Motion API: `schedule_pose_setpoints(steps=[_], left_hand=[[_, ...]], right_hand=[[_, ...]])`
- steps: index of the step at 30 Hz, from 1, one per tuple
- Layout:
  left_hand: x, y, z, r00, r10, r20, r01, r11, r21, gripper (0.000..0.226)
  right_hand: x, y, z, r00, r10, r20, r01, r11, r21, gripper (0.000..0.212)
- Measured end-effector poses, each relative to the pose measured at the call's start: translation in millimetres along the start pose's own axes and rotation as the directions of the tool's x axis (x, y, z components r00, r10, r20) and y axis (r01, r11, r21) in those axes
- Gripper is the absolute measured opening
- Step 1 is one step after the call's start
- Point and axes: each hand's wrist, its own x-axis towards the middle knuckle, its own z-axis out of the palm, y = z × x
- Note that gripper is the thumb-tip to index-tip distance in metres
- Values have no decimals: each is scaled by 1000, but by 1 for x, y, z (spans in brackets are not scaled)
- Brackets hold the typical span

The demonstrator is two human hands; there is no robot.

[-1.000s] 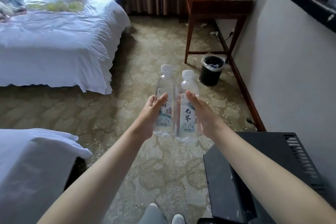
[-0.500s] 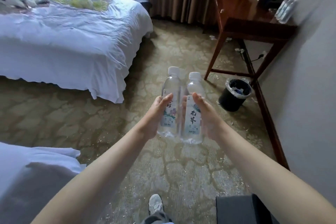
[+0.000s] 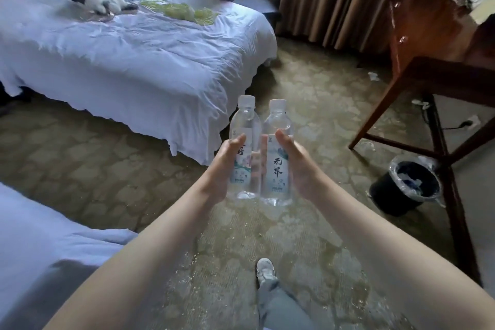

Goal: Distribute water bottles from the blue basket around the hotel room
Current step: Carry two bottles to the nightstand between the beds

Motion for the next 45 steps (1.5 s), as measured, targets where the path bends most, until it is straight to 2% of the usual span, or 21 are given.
schedule_pose_setpoints(steps=[3, 5, 6, 7, 8, 9, 11, 13, 17, 20, 22, 24, 28, 32, 38, 45], left_hand=[[32, 15, -10, 996, 51, -68, -54, 998, -44, 39], [48, 24, -19, 993, 61, -103, -68, 995, -71, 35], [58, 27, -28, 989, 59, -137, -70, 995, -75, 43], [67, 29, -37, 979, 37, -200, -54, 995, -78, 62], [75, 30, -47, 966, 3, -258, -29, 995, -97, 78], [80, 31, -56, 955, -10, -297, -23, 994, -107, 85], [91, 29, -79, 939, -29, -342, -5, 995, -98, 87], [95, 31, -101, 912, -44, -409, 2, 995, -103, 90], [99, 38, -142, 888, 2, -460, -45, 996, -83, 81], [108, 41, -186, 836, 24, -549, -79, 994, -78, 86], [116, 41, -222, 806, -15, -592, -69, 990, -120, 94], [123, 46, -255, 788, -21, -615, -71, 990, -123, 95], [135, 65, -309, 779, -60, -624, -69, 981, -180, 97], [153, 80, -356, 782, -52, -621, -72, 982, -173, 92], [187, 93, -410, 750, -88, -656, -83, 971, -225, 91], [246, 118, -479, 682, -103, -724, -144, 952, -271, 105]], right_hand=[[51, -16, -1, 999, 13, 35, -13, 1000, 0, 110], [79, -28, 0, 996, 9, 91, -7, 1000, -27, 91], [93, -33, 2, 993, 19, 113, -16, 999, -29, 77], [108, -37, 4, 988, 25, 150, -21, 999, -27, 66], [122, -40, 8, 981, 29, 194, -24, 999, -26, 62], [135, -44, 13, 973, 36, 227, -29, 999, -35, 64], [158, -48, 27, 957, 43, 287, -28, 998, -55, 74], [179, -52, 45, 939, 56, 339, -30, 996, -80, 73], [224, -48, 85, 903, 93, 420, -42, 991, -130, 43], [255, -46, 120, 886, 133, 445, -57, 982, -180, 37], [276, -47, 147, 880, 148, 452, -58, 977, -207, 38], [299, -50, 175, 872, 186, 452, -87, 969, -232, 48], [342, -58, 218, 856, 213, 470, -96, 961, -260, 18], [378, -68, 251, 851, 208, 482, -96, 964, -247, 18], [438, -74, 289, 831, 231, 505, -119, 962, -245, 19], [538, -88, 337, 771, 312, 555, -169, 941, -294, 26]])
